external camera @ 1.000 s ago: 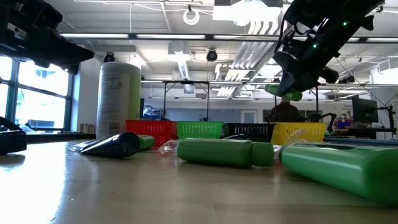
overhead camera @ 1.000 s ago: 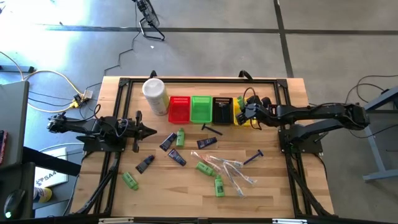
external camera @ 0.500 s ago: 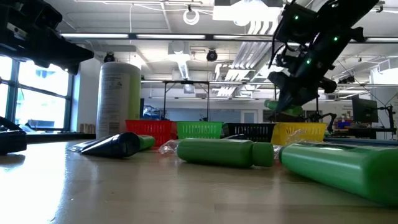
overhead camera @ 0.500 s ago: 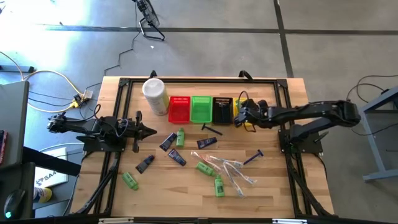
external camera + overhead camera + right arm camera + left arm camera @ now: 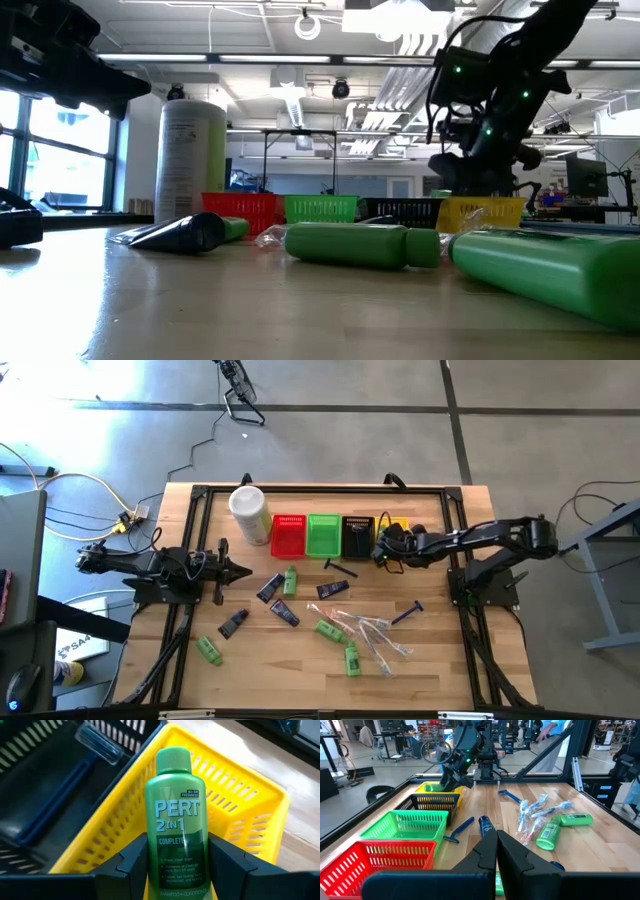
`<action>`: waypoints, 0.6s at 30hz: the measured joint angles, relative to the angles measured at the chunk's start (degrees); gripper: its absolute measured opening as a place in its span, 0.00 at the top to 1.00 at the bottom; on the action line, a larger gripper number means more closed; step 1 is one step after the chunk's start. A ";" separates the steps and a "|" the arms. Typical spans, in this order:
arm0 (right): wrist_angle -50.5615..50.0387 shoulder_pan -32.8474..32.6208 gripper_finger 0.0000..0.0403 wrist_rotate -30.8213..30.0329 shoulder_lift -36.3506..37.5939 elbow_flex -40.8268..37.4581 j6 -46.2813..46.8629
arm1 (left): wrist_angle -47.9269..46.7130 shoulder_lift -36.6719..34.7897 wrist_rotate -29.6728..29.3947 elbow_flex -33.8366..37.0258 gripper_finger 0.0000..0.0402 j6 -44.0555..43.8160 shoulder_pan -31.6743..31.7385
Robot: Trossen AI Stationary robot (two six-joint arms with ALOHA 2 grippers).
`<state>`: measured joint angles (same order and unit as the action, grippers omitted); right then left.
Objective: Pick & Place Travel size toiletries
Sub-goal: Put the green shampoo into the yellow bin
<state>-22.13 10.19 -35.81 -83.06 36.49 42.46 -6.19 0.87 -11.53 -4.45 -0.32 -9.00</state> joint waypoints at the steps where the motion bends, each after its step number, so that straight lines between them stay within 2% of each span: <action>1: 0.06 0.27 0.60 0.22 -0.28 0.00 -0.01 | 0.01 0.01 0.00 0.00 0.98 0.00 -0.01; 18: 0.09 1.47 0.50 1.85 -0.68 0.00 -0.66 | -0.01 0.02 -0.20 0.00 0.98 0.00 0.01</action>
<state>-22.04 11.66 -33.95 -83.74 36.49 41.80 -6.20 0.88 -11.73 -4.45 -0.32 -9.00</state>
